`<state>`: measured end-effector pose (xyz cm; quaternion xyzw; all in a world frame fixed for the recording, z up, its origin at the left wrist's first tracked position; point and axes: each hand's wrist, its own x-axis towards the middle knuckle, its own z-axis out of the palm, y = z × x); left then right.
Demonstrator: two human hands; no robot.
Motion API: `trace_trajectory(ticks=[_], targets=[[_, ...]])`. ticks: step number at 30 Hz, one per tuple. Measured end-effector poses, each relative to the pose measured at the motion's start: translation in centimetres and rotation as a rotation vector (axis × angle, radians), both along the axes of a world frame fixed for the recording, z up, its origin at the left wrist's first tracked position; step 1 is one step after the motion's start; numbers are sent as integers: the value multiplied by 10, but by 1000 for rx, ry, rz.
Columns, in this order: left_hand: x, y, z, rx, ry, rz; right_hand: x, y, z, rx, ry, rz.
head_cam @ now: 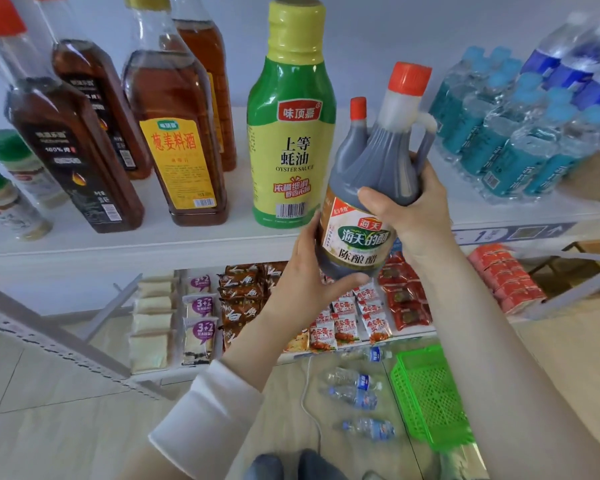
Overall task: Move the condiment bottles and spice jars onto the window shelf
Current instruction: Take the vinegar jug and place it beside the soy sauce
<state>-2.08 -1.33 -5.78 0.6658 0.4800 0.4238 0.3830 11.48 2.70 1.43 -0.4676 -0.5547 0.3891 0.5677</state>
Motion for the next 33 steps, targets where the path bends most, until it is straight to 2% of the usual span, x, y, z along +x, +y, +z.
trace_trajectory(ticks=[4, 8, 15, 20, 33], targets=[[-20, -26, -5, -99, -66, -110, -18, -29, -6, -70, 47, 7], [-40, -61, -13, -181, -82, -113, -37, -58, -13, -152, 28, 87], [-77, -151, -21, -262, -186, 149, -89, -116, -28, -245, 81, 337], [-113, -209, -20, -255, -287, 337, -146, -152, -31, -285, 38, 511], [-300, -354, -16, -182, -419, 774, -389, -264, -27, -316, -23, 943]])
